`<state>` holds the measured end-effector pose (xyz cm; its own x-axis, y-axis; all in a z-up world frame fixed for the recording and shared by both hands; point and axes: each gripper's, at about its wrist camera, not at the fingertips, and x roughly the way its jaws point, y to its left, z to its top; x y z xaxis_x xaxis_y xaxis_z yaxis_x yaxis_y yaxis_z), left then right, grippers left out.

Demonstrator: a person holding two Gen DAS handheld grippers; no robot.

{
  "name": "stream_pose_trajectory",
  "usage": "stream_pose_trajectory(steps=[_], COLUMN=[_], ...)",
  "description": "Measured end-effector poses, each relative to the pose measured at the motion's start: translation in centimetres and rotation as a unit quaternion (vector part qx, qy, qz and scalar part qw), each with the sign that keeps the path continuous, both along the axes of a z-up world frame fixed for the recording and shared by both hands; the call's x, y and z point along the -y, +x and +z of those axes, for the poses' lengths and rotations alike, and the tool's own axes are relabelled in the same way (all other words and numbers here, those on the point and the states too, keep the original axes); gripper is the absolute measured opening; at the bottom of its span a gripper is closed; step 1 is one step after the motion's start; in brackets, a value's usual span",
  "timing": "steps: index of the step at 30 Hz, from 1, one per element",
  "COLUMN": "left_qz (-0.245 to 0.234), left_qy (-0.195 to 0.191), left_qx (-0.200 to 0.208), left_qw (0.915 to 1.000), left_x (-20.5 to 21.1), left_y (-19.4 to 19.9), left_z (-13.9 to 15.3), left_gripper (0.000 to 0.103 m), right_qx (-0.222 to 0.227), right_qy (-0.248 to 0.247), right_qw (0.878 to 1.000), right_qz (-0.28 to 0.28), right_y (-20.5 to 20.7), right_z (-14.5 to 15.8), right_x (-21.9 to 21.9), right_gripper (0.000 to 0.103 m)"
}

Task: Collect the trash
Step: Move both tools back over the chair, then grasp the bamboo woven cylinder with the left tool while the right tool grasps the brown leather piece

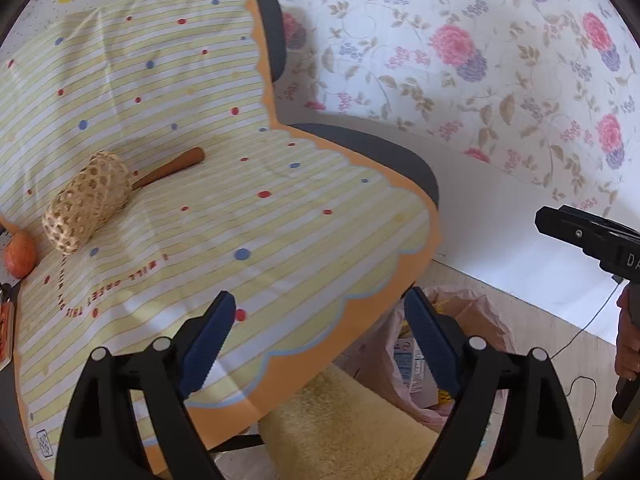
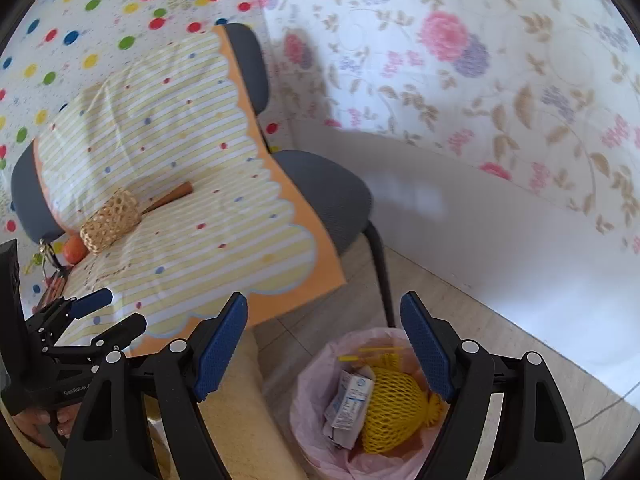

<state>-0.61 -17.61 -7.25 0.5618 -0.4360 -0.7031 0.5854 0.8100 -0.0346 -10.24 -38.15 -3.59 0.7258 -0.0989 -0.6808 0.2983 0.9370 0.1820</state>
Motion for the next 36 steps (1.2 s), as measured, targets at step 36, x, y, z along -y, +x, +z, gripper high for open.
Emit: stream_pose_trajectory(steps=[36], left_qz=[0.214], left_qy=[0.030], left_qx=[0.045], left_qw=[0.9754], left_x=[-15.7], left_y=[19.3], left_z=[1.4], left_gripper=[0.094], right_qx=[-0.034], right_qy=[0.037], right_qw=[0.972], right_qz=[0.231], right_y=[34.0], right_z=[-5.8], right_x=[-13.4], right_gripper=[0.055])
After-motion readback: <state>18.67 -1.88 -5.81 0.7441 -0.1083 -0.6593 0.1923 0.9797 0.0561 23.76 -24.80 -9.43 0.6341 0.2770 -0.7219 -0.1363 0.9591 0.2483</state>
